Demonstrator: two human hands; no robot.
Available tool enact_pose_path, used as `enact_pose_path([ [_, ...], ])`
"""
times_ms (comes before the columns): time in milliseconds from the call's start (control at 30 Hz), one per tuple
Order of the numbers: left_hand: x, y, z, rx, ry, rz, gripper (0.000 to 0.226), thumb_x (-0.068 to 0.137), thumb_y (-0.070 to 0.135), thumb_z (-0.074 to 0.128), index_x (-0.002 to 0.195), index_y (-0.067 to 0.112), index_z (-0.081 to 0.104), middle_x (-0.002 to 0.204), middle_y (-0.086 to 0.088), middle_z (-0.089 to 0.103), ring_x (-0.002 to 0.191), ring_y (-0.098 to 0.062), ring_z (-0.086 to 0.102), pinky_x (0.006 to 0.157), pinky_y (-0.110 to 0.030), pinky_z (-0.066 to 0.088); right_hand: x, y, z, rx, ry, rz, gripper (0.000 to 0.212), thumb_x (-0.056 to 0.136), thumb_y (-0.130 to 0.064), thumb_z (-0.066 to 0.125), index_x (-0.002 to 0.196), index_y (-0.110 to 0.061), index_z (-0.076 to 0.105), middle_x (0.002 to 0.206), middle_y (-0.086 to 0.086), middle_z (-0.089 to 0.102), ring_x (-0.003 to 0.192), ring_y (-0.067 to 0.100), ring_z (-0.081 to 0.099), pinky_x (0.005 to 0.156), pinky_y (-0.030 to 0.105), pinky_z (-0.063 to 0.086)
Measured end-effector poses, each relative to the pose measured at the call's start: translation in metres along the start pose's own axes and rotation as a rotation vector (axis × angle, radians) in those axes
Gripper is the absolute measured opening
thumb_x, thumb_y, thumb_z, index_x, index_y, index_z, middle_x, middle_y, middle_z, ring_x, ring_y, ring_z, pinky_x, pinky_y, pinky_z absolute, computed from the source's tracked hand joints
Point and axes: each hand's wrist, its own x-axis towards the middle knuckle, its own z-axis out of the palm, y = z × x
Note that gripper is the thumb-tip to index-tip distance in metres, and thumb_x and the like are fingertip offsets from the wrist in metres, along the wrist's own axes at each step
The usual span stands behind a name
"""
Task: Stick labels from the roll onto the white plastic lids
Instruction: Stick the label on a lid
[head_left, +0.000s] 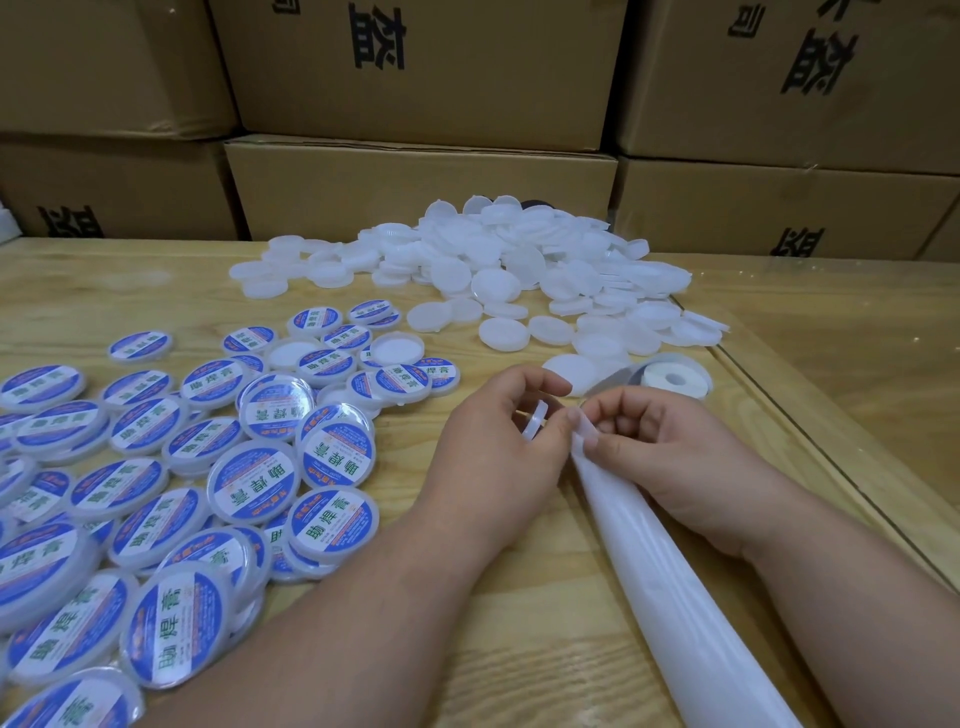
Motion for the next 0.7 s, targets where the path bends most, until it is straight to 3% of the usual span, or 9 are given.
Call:
enact_pose_path([
  [67,0.0,0.0,0.0,0.002,0.019,-0.01,0.016,0.09,0.022,0.07,0.097,0.037,0.068,0.094,0.027,0.069,0.089,0.004,0.065,0.074,-0.013,0.05,0.001,0.0,0.0,0.0,0.014,0.009,0.018,0.077,-0.021,0.067,0.093,-0.022,0.074,0.082,0.007,0.065,0.076,0.021,0.058,0.073,0.04,0.046],
  [200,0.0,-0.001,0.0,-0.012,0.058,-0.051,0.019,0.09,0.019,0.062,0.087,0.037,0.069,0.07,0.024,0.064,0.051,-0.001,0.051,0.049,-0.013,0.038,0.001,-0.003,0.002,0.038,0.104,0.042,0.025,0.069,-0.013,0.055,0.088,-0.024,0.068,0.077,0.012,0.046,0.071,0.028,0.037,0.067,0.042,0.03],
  [267,0.001,0.0,-0.001,-0.042,0.08,-0.08,0.02,0.088,0.019,0.06,0.083,0.035,0.07,0.062,0.021,0.061,0.045,-0.002,0.046,0.043,-0.013,0.035,0.001,-0.005,0.002,0.075,0.157,0.044,0.025,0.065,-0.011,0.053,0.077,-0.028,0.066,0.072,0.01,0.04,0.067,0.027,0.033,0.061,0.037,0.027],
  [467,0.002,0.008,-0.007,-0.196,0.174,-0.166,0.023,0.072,0.03,0.053,0.08,0.042,0.071,0.061,0.016,0.064,0.055,-0.007,0.058,0.046,-0.02,0.044,0.0,-0.009,0.0,0.076,0.253,0.066,0.022,0.064,-0.011,0.051,0.073,-0.028,0.063,0.071,0.006,0.042,0.054,0.016,0.04,0.049,0.024,0.034],
  [533,0.002,0.009,-0.008,-0.249,0.195,-0.198,0.023,0.079,0.025,0.055,0.08,0.04,0.072,0.06,0.016,0.064,0.054,-0.005,0.057,0.044,-0.02,0.043,0.002,-0.005,-0.001,0.059,0.301,0.045,0.021,0.076,-0.007,0.055,0.078,-0.027,0.062,0.067,0.002,0.044,0.05,0.01,0.04,0.046,0.024,0.035],
  [600,0.002,0.009,-0.01,-0.285,0.193,-0.213,0.028,0.087,0.017,0.056,0.079,0.037,0.073,0.062,0.017,0.064,0.055,-0.001,0.059,0.043,-0.018,0.042,0.004,0.0,0.001,0.039,0.369,-0.025,0.026,0.091,0.002,0.054,0.089,-0.024,0.06,0.073,0.004,0.05,0.053,0.011,0.042,0.049,0.027,0.036],
  [700,0.002,0.011,-0.009,-0.303,0.17,-0.215,0.028,0.089,0.014,0.058,0.079,0.033,0.076,0.066,0.016,0.066,0.057,-0.002,0.062,0.044,-0.017,0.042,0.003,0.002,0.004,-0.076,0.455,-0.201,0.034,0.09,0.002,0.057,0.088,-0.031,0.059,0.079,0.0,0.059,0.059,0.012,0.047,0.054,0.025,0.042],
])
